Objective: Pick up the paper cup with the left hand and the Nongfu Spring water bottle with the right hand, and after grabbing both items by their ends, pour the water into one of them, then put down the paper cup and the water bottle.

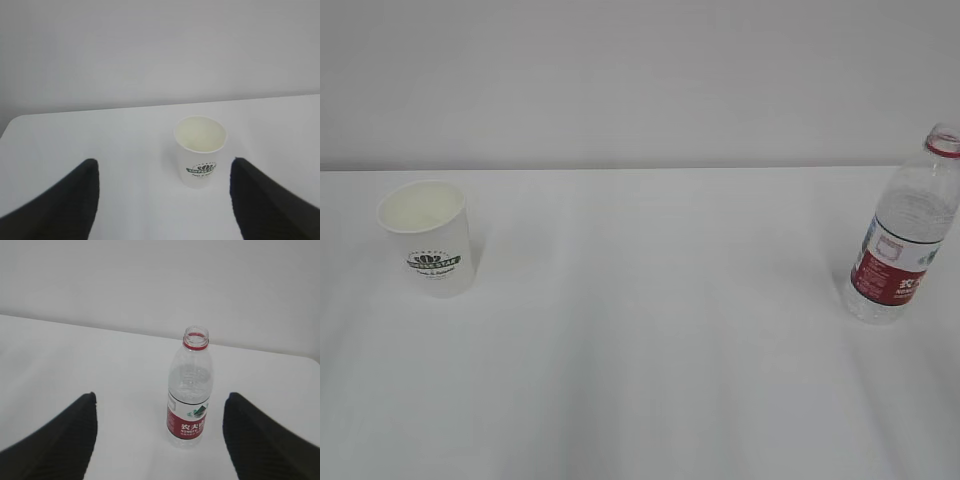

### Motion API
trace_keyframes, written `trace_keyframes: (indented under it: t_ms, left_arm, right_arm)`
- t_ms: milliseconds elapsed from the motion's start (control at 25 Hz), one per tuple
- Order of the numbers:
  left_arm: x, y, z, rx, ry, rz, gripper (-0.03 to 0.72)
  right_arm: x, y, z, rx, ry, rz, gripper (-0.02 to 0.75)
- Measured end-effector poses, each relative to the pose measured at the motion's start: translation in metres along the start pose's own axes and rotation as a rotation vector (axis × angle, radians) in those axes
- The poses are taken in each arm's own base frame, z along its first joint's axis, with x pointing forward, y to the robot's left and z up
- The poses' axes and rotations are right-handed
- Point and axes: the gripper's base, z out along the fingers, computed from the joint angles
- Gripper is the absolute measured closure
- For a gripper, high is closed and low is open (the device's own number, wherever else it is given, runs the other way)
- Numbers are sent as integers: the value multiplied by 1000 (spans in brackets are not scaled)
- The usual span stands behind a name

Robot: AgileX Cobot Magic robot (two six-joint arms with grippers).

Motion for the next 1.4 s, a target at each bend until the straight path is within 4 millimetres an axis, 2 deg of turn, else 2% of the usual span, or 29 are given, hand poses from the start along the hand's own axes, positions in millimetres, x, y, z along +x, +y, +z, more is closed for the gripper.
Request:
trace_keyframes:
  t_ms: [440,680,880,1000,1280,1400]
  left_arm:
    - [-8,-1,36,4,4,2,98]
    - [-13,-1,41,7,-45,2,98]
    - [-12,-2,50,6,-15,4,98]
    - [-9,-2,58,6,17,5,99]
    - [-3,-2,82,4,75,13,101]
    - [8,-2,98,7,92,14,101]
  right_arm:
    - [-9,-6,34,19,11,-9,149]
    - [-11,-9,55,29,24,-5,150]
    - [-18,-12,64,60,-68,-9,149]
    - [-14,-14,70,81,-114,-10,149]
    - [5,-16,89,100,-98,0,150]
    - [13,-16,94,110,-104,17,150]
